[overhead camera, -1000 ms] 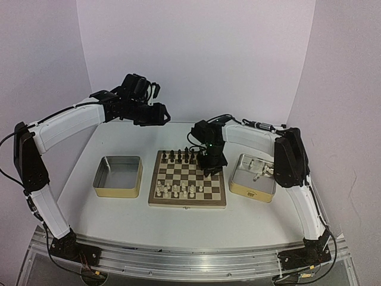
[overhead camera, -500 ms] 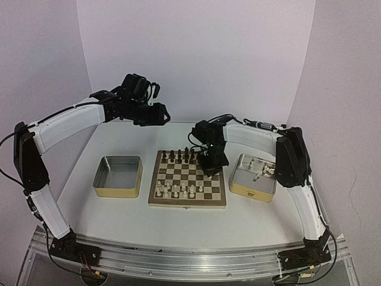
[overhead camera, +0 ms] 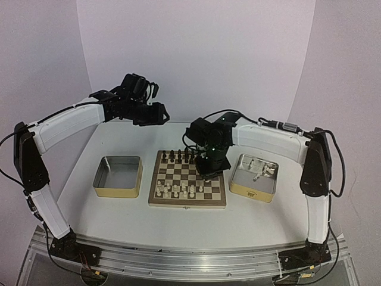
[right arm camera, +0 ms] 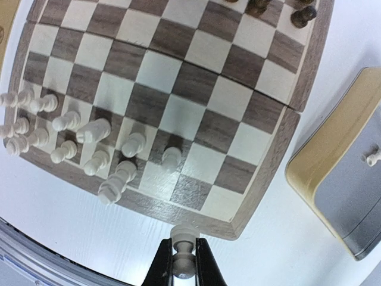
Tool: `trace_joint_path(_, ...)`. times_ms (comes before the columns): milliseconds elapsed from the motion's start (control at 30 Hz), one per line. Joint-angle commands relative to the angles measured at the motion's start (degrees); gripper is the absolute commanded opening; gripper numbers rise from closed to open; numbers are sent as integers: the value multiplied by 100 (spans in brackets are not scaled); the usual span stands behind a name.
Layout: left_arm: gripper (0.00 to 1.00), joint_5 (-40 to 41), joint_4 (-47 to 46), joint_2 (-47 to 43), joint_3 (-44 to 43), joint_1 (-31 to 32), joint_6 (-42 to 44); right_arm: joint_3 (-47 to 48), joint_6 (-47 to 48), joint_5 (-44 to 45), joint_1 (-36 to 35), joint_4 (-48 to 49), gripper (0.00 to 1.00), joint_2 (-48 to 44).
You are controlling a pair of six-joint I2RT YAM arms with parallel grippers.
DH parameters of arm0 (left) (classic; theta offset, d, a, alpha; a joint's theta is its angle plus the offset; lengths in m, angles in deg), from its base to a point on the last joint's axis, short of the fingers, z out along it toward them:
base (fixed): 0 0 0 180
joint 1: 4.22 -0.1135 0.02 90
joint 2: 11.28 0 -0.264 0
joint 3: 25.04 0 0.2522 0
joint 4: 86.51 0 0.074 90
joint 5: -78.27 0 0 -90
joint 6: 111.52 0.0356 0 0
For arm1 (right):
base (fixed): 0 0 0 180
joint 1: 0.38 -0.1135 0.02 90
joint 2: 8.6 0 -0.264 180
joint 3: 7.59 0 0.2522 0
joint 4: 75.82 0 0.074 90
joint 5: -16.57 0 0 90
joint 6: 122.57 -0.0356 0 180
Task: Set up the chess pieces on the board
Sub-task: Pick up the chess piece from the chessboard, then place the chess piece on the chessboard.
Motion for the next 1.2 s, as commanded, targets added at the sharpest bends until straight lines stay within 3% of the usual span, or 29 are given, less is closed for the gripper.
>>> trace_joint_path(0,51,82,58,-230,-52,-37,-58,-169,-334,238,-286,-77,0,14)
trace_joint_path(1167,51,213,134,-368,7,-99,39,-5,-138,221,-429,522,0,1015)
